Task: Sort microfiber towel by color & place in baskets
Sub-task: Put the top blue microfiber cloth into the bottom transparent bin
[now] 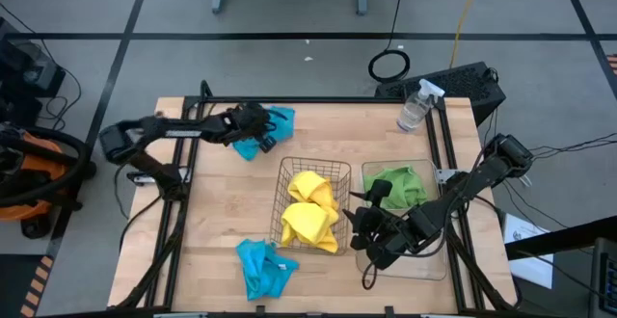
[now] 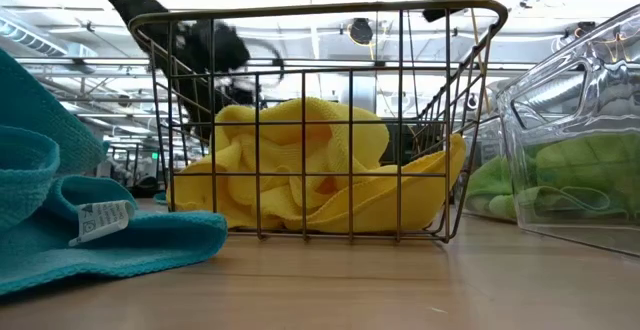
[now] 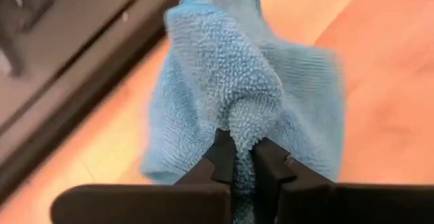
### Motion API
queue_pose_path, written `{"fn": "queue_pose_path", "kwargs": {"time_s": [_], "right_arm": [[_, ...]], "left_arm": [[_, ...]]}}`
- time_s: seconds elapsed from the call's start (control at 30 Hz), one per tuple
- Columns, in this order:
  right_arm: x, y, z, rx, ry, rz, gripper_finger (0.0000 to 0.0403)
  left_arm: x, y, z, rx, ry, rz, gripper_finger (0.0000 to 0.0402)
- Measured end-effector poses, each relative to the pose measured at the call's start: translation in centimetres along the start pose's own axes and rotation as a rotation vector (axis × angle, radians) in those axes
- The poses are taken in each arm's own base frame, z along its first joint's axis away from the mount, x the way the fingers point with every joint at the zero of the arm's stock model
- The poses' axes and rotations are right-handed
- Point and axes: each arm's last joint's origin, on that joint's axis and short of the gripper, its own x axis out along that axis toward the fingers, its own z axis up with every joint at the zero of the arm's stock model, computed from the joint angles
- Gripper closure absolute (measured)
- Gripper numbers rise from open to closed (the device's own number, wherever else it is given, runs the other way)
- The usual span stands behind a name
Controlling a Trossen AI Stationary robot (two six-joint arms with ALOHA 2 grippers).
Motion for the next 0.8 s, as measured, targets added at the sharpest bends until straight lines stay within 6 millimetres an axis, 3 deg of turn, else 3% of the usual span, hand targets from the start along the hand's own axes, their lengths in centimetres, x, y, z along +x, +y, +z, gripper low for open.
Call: {"fn": "queue_pose_path", "kwargs": {"time_s": [0.23,0.47,0.6,0.8], "right_arm": [[2.2,-1.0,0.1,0.054,-0.029,-0.108,0.0167],[5.2,-1.5,0.0,0.089,-0.151,-0.237,0.0167],[5.8,-1.9,2.4,0.063,-0.267,-0.147,0.0166],[6.2,-3.8,5.3,-0.066,-0.462,-0.14,0.0146]], "left_arm": [[-8.1,-0.6,2.1,-0.01,-0.3,-0.085,0.0388],[-15.5,-0.3,2.0,-0.013,-0.566,-0.131,0.0388],[-17.8,-0.4,1.5,0.025,-0.645,-0.175,0.0388],[-18.8,-1.8,1.0,0.092,-0.668,-0.264,0.0388]]}}
